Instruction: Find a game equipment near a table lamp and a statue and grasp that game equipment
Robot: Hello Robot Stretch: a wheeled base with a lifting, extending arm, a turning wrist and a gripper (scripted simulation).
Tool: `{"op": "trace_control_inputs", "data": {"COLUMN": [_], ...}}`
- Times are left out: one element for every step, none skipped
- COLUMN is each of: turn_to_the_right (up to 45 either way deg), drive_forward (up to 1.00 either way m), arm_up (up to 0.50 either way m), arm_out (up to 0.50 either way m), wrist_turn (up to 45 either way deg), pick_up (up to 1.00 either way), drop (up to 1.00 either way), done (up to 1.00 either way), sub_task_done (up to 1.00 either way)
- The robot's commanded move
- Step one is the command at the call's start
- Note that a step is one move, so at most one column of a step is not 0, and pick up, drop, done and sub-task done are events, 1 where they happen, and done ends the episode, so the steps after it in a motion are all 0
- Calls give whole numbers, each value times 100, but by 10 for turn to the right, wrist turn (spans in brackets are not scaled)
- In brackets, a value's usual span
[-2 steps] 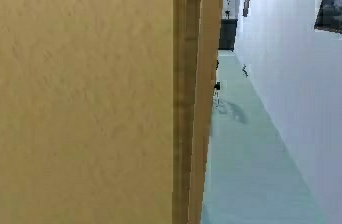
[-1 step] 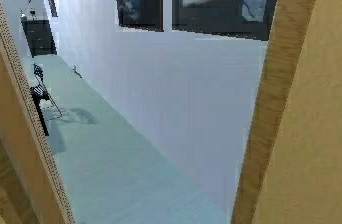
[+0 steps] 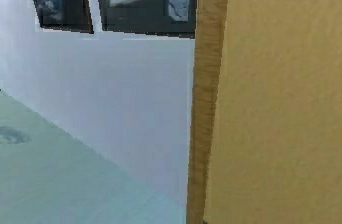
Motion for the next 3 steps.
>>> {"op": "trace_control_inputs", "data": {"turn_to_the_right": [0, -450, -30], "drive_forward": [55, 0, 0], "arm_up": [0, 0, 0], "arm_out": [0, 0, 0], "wrist_turn": [0, 0, 0], "pick_up": [0, 0, 0], "drop": [0, 0, 0], "done": [0, 0, 0], "sub_task_done": [0, 0, 0]}}
